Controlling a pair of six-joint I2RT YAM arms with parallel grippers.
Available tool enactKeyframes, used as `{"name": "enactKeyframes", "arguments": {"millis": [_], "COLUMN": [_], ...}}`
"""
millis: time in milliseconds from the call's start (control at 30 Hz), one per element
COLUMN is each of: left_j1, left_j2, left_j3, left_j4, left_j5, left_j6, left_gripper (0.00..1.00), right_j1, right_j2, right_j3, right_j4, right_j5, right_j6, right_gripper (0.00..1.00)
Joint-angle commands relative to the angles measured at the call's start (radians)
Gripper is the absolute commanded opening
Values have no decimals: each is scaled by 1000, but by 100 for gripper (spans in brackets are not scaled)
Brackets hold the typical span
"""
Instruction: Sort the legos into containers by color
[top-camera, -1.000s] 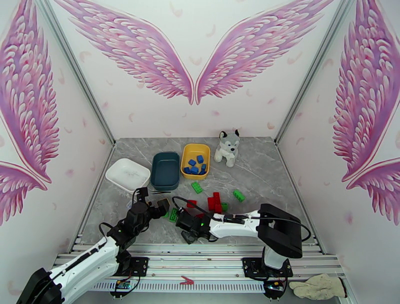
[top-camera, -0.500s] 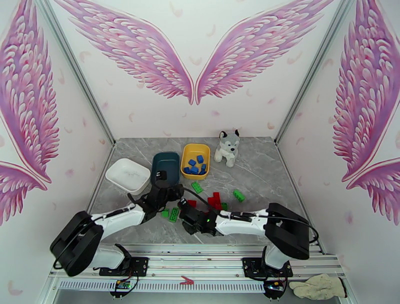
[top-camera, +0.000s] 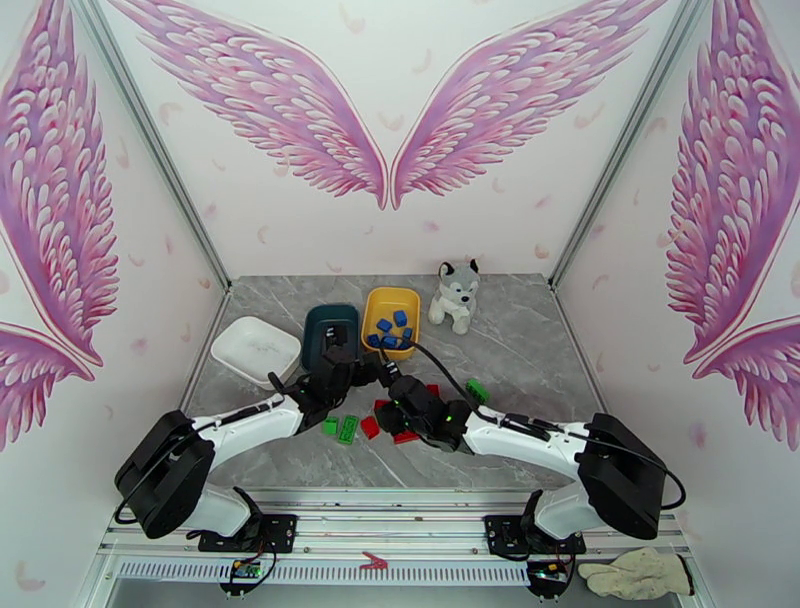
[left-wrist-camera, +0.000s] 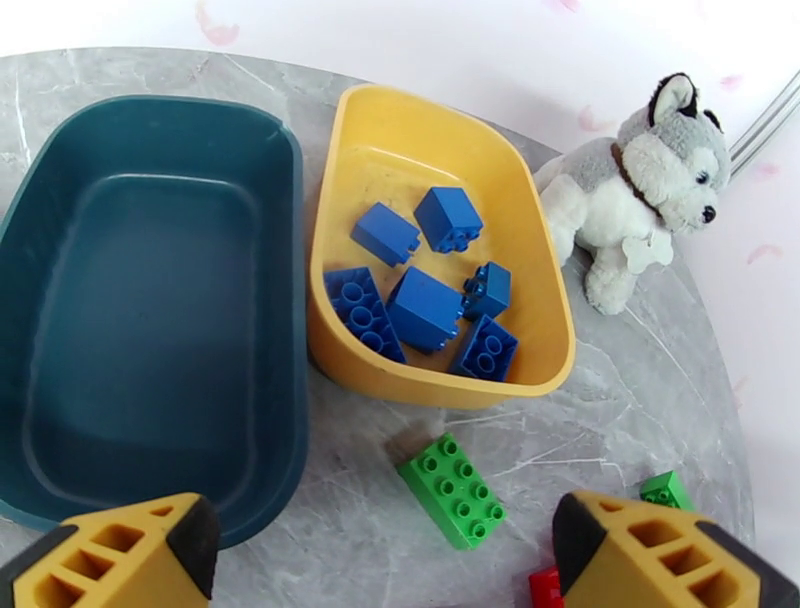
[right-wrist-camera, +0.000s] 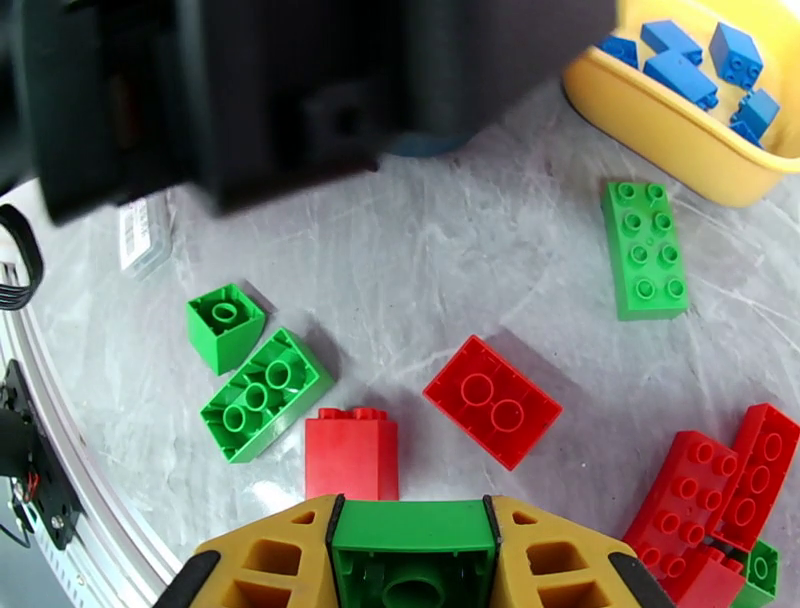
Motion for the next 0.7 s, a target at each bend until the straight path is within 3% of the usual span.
{"name": "enactKeyframes", "arguments": {"millis": [0, 300, 667], "left_j1": [28, 132, 297], "left_j2": [-38, -306, -277], "left_j3": [-39, -240, -302], "left_j4": [-12, 14, 118], "left_j5": [-13, 9, 145], "left_j6": [29, 48, 25], "left_gripper": [94, 99, 99], "right_j1": [-11, -19, -59], "right_j2": [47, 292, 580], "right_j3": [90, 501, 956], "right_j4": [0, -174, -317], "right_j5": [-21, 24, -22], "right_j6": [24, 2, 7], "right_gripper": [18, 15, 14]}}
